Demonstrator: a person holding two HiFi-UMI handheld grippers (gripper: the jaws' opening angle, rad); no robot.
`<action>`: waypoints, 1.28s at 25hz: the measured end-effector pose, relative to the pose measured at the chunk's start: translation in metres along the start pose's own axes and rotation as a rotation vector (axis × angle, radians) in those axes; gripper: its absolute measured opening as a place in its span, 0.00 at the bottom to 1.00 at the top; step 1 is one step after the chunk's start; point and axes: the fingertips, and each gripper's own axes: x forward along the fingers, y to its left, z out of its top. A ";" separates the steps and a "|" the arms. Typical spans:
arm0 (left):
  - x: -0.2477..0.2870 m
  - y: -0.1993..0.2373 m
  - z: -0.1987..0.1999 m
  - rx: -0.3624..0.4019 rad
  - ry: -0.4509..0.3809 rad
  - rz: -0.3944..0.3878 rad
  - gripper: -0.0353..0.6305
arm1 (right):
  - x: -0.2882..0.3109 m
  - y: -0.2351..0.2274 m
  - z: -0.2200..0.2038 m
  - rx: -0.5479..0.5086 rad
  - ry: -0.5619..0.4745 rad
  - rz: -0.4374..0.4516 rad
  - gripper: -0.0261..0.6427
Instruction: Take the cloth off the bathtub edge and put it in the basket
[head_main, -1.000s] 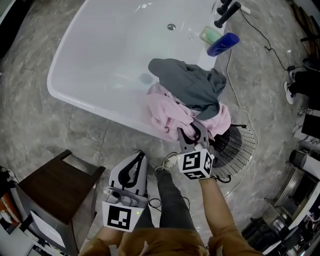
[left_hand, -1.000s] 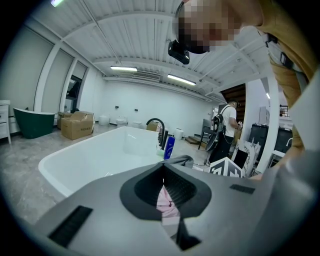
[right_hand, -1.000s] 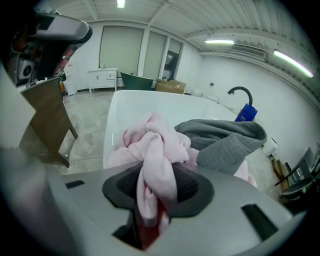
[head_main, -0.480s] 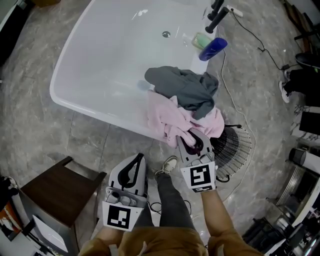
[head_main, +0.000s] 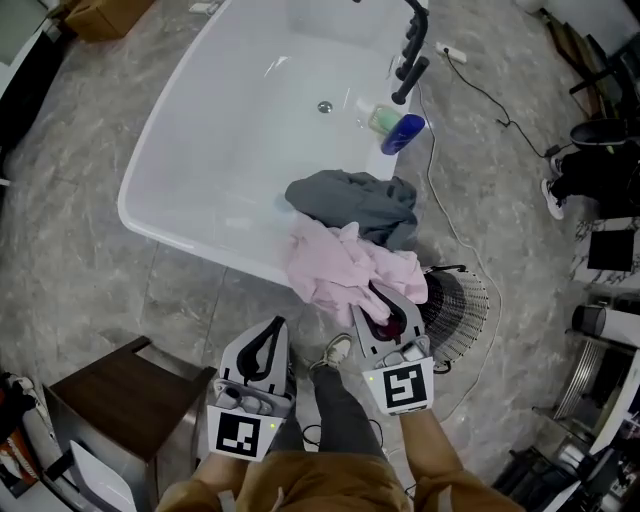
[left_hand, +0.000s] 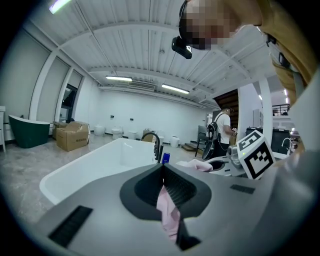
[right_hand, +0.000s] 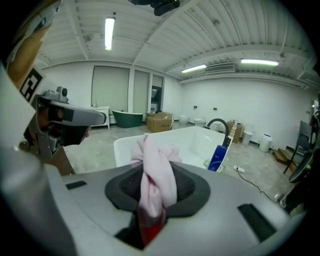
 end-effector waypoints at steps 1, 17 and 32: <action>-0.003 -0.001 0.006 0.003 -0.006 0.000 0.06 | -0.005 0.001 0.007 -0.001 -0.008 -0.002 0.19; -0.041 0.000 0.075 0.034 -0.101 0.003 0.06 | -0.067 0.017 0.112 0.011 -0.196 -0.030 0.18; -0.077 -0.001 0.139 0.075 -0.219 -0.003 0.06 | -0.137 0.034 0.210 0.028 -0.383 -0.053 0.18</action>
